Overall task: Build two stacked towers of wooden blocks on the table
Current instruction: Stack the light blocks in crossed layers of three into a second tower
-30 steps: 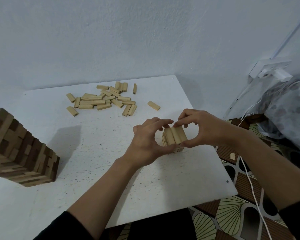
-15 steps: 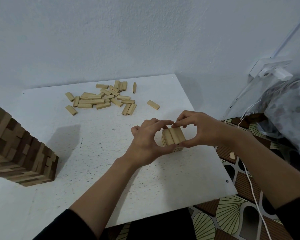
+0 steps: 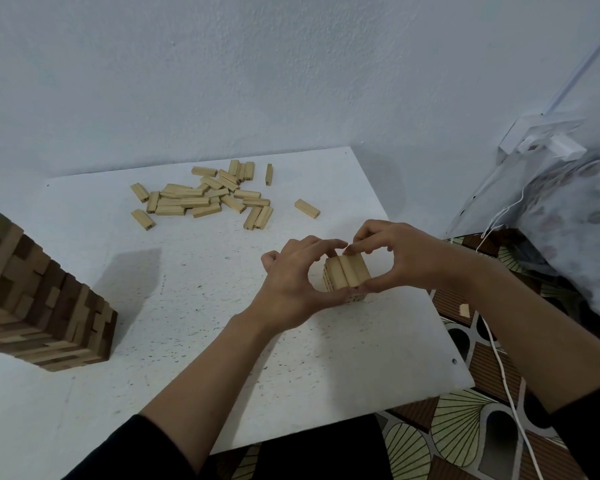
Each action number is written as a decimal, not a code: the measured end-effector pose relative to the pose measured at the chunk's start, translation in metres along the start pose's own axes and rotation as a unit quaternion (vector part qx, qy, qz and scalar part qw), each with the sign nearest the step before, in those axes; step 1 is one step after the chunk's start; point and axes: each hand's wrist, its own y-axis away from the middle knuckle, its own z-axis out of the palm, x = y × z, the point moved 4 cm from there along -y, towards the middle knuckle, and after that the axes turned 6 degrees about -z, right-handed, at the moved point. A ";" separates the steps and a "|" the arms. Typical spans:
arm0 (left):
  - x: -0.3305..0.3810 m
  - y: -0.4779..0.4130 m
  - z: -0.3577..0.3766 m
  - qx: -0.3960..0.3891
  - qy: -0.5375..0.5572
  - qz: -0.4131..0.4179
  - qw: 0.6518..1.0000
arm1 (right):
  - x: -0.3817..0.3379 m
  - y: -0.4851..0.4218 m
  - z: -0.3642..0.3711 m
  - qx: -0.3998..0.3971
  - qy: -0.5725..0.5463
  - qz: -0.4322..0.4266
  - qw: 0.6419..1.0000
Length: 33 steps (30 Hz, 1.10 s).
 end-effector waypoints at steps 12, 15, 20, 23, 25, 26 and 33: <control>0.001 0.000 0.000 -0.007 0.012 0.002 1.000 | 0.001 0.001 0.001 -0.003 -0.011 0.003 1.000; 0.001 0.001 0.000 -0.008 0.013 0.004 1.000 | 0.000 0.001 0.001 -0.003 -0.012 0.006 1.000; 0.002 0.002 0.000 -0.009 0.022 0.006 1.000 | 0.000 0.001 0.001 -0.007 -0.008 0.009 1.000; 0.001 0.002 0.000 -0.008 0.021 0.009 1.000 | 0.001 0.002 0.001 -0.007 -0.005 0.012 1.000; 0.001 0.002 -0.001 -0.008 0.022 0.009 1.000 | 0.000 0.002 0.001 -0.004 -0.006 0.013 1.000; 0.001 0.003 -0.001 -0.009 0.023 0.007 1.000 | -0.001 0.003 0.001 -0.003 -0.008 0.013 1.000; -0.003 0.004 -0.005 -0.011 0.032 -0.010 0.999 | -0.004 0.015 0.001 0.019 -0.048 0.033 0.998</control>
